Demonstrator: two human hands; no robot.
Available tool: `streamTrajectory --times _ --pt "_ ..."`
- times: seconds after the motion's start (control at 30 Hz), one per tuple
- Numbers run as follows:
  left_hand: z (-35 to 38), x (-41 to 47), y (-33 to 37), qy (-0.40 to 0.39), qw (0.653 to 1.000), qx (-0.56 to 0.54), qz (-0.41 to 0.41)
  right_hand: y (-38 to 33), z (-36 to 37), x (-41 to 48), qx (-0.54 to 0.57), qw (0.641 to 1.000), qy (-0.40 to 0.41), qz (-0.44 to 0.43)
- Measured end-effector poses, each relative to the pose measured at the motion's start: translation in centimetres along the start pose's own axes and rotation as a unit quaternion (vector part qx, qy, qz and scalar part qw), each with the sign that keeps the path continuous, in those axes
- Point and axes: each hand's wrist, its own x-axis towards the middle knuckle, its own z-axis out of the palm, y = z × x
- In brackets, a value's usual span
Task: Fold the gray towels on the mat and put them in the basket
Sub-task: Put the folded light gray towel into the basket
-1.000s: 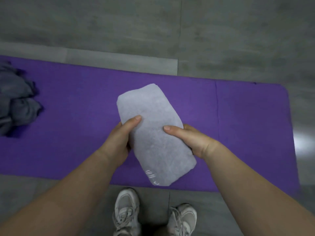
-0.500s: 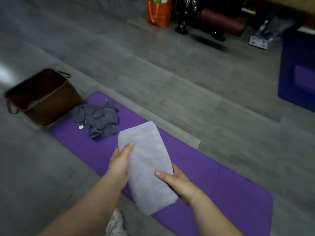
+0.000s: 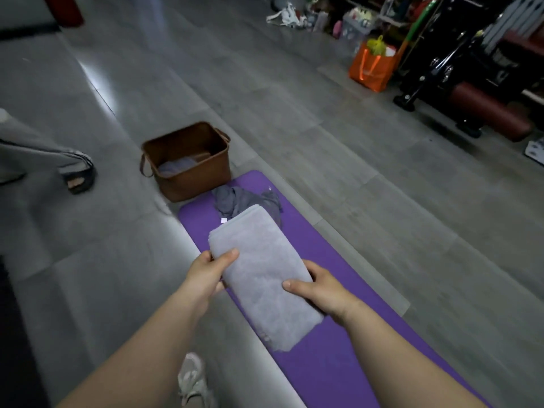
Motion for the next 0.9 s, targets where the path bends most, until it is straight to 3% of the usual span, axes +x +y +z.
streamTrajectory --times 0.27,0.5,0.67,0.9 --pt "-10.8 8.2 11.0 0.018 1.0 -0.006 0.009 -9.5 9.7 11.8 0.001 0.999 -0.035 0.007" --pt "-12.2 17.8 18.2 -0.012 1.0 0.012 0.001 -14.2 10.4 21.9 0.007 1.0 0.021 0.002" --pt "-12.5 26.9 24.8 -0.027 0.999 -0.002 -0.033 -18.4 10.6 31.7 0.054 0.998 0.012 0.009" --pt "-18.2 41.1 36.4 -0.038 0.994 0.066 -0.081 -28.2 12.1 45.3 0.046 0.998 -0.014 0.049"
